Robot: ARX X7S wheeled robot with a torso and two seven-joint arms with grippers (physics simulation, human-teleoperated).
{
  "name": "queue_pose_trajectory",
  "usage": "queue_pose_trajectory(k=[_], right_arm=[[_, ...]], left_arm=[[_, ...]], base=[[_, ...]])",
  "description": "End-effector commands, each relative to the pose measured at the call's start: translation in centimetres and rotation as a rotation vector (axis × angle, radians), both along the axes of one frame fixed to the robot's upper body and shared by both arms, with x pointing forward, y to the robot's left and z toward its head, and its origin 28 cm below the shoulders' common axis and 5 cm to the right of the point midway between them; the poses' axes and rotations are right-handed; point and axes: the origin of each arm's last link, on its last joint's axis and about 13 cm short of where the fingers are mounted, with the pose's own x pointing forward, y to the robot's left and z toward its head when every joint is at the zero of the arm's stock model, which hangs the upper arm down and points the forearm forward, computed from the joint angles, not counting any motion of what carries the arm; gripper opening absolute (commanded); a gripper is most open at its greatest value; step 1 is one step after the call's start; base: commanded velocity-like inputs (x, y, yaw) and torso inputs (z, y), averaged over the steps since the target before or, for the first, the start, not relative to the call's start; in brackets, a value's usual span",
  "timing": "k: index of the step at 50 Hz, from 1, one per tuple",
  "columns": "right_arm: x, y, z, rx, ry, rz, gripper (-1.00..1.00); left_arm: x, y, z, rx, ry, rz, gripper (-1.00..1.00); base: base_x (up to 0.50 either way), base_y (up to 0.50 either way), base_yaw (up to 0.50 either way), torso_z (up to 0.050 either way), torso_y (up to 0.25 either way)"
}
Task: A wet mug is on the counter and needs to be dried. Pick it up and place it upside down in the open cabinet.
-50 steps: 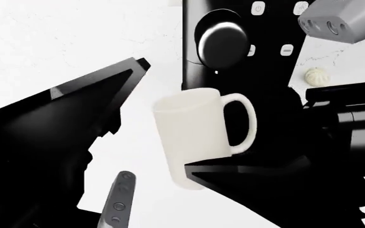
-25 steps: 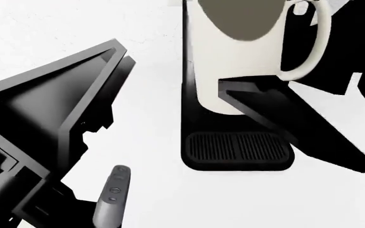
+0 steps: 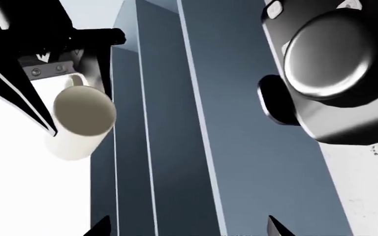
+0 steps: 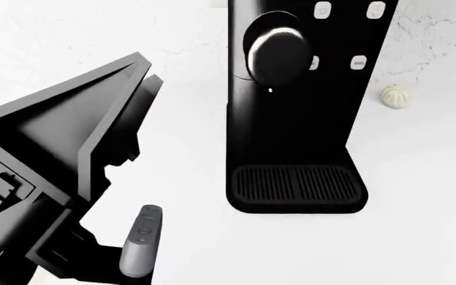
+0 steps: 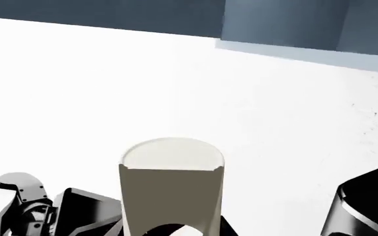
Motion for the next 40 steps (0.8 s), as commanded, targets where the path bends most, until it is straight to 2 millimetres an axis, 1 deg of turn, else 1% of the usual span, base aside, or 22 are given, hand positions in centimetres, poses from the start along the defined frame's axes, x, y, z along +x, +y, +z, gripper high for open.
queue_pose_trajectory(k=[1, 6, 13, 17, 35, 40], right_arm=[[1.3, 0.5, 1.9, 0.014, -0.072, -0.078, -1.00], [2.0, 0.7, 2.8, 0.028, -0.100, -0.140, -1.00], [3.4, 0.8, 4.2, 0.043, -0.139, -0.282, -1.00], [4.1, 0.8, 5.5, 0.065, -0.156, -0.346, -1.00], [6.3, 1.4, 9.9, 0.134, -0.171, -0.519, -1.00], [6.9, 1.5, 10.7, 0.144, -0.170, -0.573, -1.00]], left_arm=[[0.1, 0.0, -0.4, 0.000, 0.004, 0.007, 1.00], [0.2, 0.0, -0.4, 0.004, 0.010, 0.011, 1.00], [0.2, 0.0, -0.7, 0.023, 0.020, 0.014, 1.00], [0.4, -0.1, -0.8, 0.017, 0.020, 0.012, 1.00], [0.6, -0.2, -1.1, -0.002, 0.023, 0.012, 1.00], [1.0, -0.5, -1.7, -0.009, 0.028, -0.002, 1.00]], base=[[0.00, 0.00, 0.00, 0.000, 0.000], [0.00, 0.00, 0.00, 0.000, 0.002], [0.00, 0.00, 0.00, 0.000, 0.000], [0.00, 0.00, 0.00, 0.000, 0.000], [0.00, 0.00, 0.00, 0.000, 0.000], [0.00, 0.00, 0.00, 0.000, 0.000]])
